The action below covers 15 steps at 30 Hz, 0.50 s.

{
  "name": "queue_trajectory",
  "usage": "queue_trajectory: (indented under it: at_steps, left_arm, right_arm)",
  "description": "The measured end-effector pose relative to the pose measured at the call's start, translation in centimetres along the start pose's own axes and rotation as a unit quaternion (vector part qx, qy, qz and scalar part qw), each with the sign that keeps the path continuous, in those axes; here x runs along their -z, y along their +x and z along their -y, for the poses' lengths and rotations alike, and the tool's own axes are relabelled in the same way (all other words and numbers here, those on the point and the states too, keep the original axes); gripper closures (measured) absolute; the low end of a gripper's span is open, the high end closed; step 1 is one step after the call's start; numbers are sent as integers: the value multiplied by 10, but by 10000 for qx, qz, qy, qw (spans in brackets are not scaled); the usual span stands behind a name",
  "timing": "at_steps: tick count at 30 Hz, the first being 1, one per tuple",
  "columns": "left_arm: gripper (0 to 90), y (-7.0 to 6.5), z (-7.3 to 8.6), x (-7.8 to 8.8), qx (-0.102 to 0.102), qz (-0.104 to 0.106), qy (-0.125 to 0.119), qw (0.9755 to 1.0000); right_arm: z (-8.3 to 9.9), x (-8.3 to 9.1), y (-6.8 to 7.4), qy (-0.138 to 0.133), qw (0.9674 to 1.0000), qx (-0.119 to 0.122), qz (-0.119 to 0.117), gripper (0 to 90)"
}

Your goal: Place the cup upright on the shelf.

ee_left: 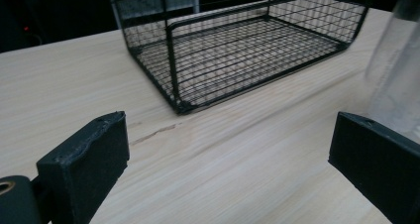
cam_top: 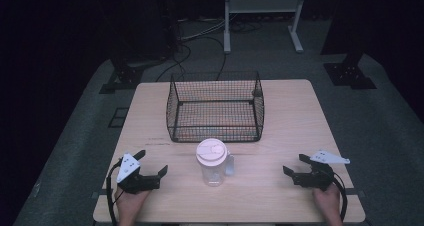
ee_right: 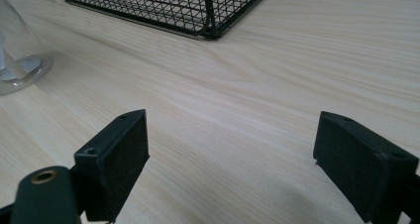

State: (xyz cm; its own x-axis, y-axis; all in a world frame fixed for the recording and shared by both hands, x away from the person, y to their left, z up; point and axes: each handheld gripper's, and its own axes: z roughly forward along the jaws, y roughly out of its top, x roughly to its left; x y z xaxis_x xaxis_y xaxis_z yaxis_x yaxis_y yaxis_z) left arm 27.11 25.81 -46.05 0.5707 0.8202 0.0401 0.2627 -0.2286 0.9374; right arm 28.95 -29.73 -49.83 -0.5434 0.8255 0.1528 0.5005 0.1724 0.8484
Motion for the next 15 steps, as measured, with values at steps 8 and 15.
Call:
queue_trajectory:
  at_steps: [8, 15]
  left_arm:
    - [13, -9, -17, 3, -114, 369, -180, 9991]
    - [13, -18, -30, 0, -342, 689, 44, 9970]
  right_arm:
    - [0, -1, 1, 44, 10000, 53, 8, 129]
    - [0, -1, 1, 16, 10000, 40, -12, 129]
